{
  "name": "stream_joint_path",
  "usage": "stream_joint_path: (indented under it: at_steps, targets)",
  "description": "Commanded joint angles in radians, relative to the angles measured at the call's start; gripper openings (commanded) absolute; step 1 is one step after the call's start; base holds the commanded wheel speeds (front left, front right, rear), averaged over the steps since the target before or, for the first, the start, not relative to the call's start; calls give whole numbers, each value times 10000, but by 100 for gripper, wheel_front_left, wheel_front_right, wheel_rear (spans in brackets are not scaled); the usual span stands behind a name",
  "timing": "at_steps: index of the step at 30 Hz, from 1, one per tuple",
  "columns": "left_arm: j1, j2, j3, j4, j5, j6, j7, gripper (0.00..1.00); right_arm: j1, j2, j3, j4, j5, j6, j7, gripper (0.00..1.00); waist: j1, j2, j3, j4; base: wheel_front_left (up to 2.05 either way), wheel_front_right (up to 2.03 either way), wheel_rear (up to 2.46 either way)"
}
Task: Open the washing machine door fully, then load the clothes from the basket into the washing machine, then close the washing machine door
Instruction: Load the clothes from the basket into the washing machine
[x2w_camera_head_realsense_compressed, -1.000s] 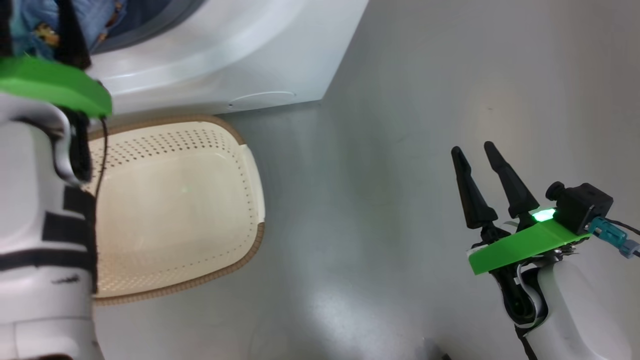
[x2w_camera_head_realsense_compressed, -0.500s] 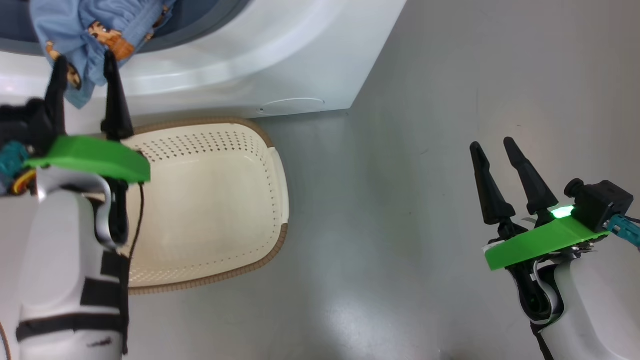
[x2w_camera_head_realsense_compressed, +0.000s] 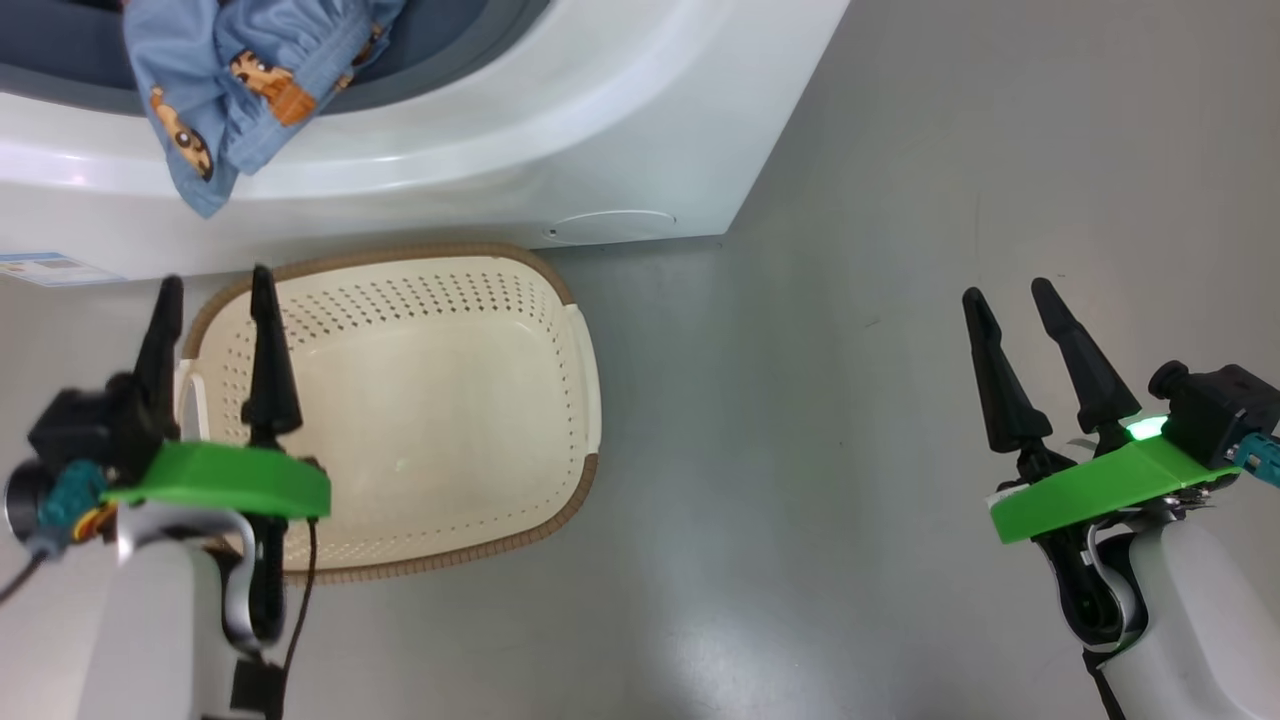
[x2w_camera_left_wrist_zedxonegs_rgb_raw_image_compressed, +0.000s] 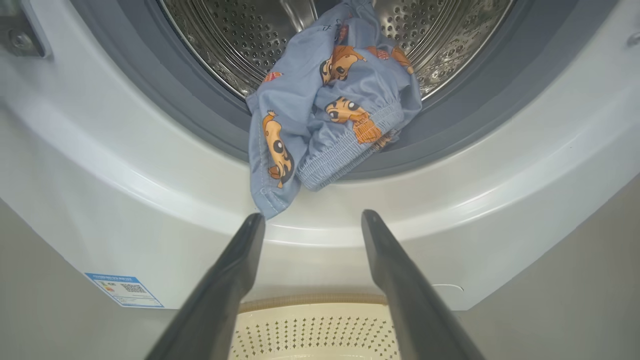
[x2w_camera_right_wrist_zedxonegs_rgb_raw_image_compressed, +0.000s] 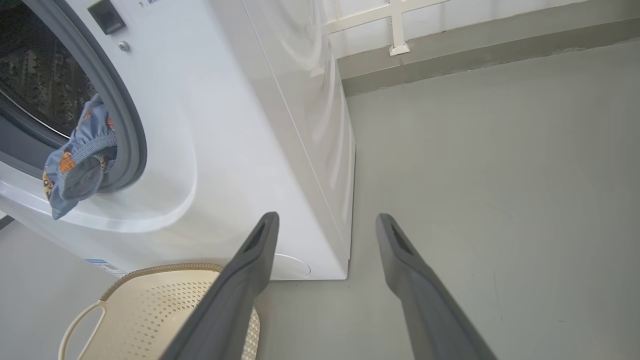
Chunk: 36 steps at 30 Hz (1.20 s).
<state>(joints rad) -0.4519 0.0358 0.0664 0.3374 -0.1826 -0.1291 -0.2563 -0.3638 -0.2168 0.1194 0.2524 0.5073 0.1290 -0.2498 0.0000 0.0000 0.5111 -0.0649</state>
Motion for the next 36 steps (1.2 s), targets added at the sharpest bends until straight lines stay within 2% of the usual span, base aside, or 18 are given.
stream_joint_path:
  at_steps: [1,10,15,22,36]
  targets:
    - [318,200,280,-373,-49,-15,-55,100,385,-92,157,-227,-44,17,-120,100,0,0,-20,25,0,0,0]
    - [1694,150,177,-1350,-256,6,-55,100,488,-219,149,-154,-125,17,-120,100,0,0,-88,139,0,0,0]
    - [2290,147,-120,-1764,-533,322,-55,100,515,-257,134,-135,-141,17,-120,100,0,0,-106,171,0,0,0]
    - [2300,146,-288,-1924,-707,542,-55,100,554,-276,108,-138,-145,17,-120,100,0,0,-108,190,0,0,0]
    - [1646,145,-245,-1670,-806,534,-55,100,580,-181,135,-162,-125,17,-120,100,0,0,-106,120,0,0,0]
